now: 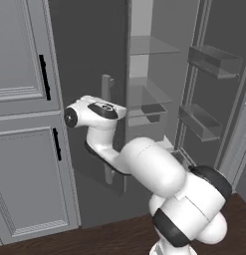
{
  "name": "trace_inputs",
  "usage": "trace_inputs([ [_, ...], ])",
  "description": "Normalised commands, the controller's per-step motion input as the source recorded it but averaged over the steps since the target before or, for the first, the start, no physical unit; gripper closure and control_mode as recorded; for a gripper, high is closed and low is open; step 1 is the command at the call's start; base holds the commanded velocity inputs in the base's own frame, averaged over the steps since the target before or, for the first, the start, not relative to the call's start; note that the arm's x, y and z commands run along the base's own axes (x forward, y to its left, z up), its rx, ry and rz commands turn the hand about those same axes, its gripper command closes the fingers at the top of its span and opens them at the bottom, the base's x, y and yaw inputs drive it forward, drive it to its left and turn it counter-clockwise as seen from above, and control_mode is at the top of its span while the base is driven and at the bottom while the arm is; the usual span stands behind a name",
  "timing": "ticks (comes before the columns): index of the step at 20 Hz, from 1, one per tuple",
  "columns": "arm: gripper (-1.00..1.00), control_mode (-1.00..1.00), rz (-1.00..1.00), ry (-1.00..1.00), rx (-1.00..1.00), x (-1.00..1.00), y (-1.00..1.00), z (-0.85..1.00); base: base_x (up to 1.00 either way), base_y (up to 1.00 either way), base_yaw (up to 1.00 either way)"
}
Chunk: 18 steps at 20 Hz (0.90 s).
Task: Take the strawberry from the fridge and place it on top of the pancake, located on the dining counter.
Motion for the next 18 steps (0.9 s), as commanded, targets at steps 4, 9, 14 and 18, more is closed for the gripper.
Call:
trace_inputs([
  [4,1.00,-1.00,-0.14,0.00,0.00,-0.75,0.87,-0.04,0.00,0.00,0.00],
  [9,1.00,-1.00,-0.08,-0.01,-0.04,-0.25,0.84,-0.09,0.00,0.00,0.00],
  [14,-1.00,-1.00,-0.02,0.00,0.00,-0.01,0.50,-0.06,0.00,0.00,0.00],
  [18,-1.00,-1.00,-0.03,0.00,0.00,0.00,0.33,-0.10,0.00,0.00,0.00],
])
